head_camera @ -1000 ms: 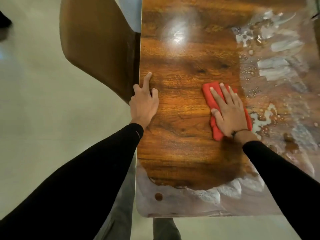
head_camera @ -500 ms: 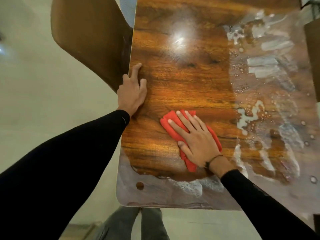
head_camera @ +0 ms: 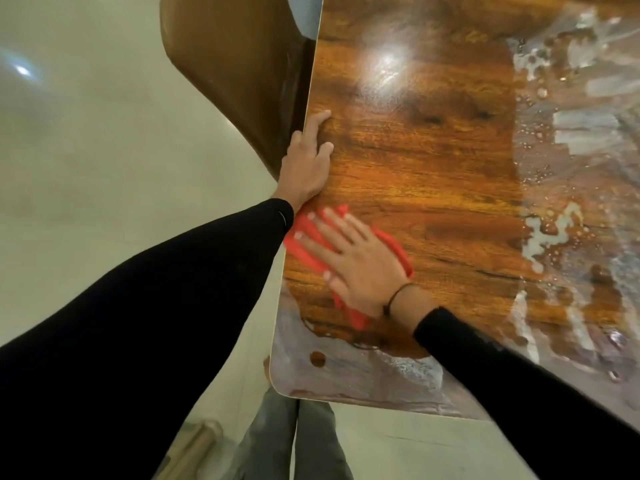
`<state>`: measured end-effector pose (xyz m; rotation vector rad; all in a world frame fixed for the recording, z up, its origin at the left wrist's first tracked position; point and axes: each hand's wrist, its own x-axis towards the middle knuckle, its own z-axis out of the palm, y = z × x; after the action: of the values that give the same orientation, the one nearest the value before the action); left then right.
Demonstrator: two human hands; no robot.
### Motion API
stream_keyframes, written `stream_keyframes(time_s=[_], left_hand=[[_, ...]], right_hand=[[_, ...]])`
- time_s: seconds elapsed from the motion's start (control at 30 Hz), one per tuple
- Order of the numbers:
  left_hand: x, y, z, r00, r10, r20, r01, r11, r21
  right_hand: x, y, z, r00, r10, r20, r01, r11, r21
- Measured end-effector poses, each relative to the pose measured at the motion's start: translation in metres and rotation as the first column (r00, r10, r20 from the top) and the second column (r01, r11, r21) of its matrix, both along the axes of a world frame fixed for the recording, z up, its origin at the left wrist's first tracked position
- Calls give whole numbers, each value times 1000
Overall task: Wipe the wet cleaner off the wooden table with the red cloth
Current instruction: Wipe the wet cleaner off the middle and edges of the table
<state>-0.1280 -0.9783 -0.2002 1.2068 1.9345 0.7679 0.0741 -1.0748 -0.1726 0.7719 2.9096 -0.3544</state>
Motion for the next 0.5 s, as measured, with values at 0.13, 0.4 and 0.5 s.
stream_keyframes(time_s=[0.13,0.4,0.5], left_hand=[[6,1,1,997,11,-72,-9,1000,29],[4,4,-3,980,36,-197,-21,997,75],[8,1,-1,968,32,-248,-20,999,50]], right_hand=[[21,-74,-4,958,288,13,-287,957,-43],[20,-22,-2,998,40,57,-39,999,-17],[3,-69,-7,999,37,25,-36,999,-38]])
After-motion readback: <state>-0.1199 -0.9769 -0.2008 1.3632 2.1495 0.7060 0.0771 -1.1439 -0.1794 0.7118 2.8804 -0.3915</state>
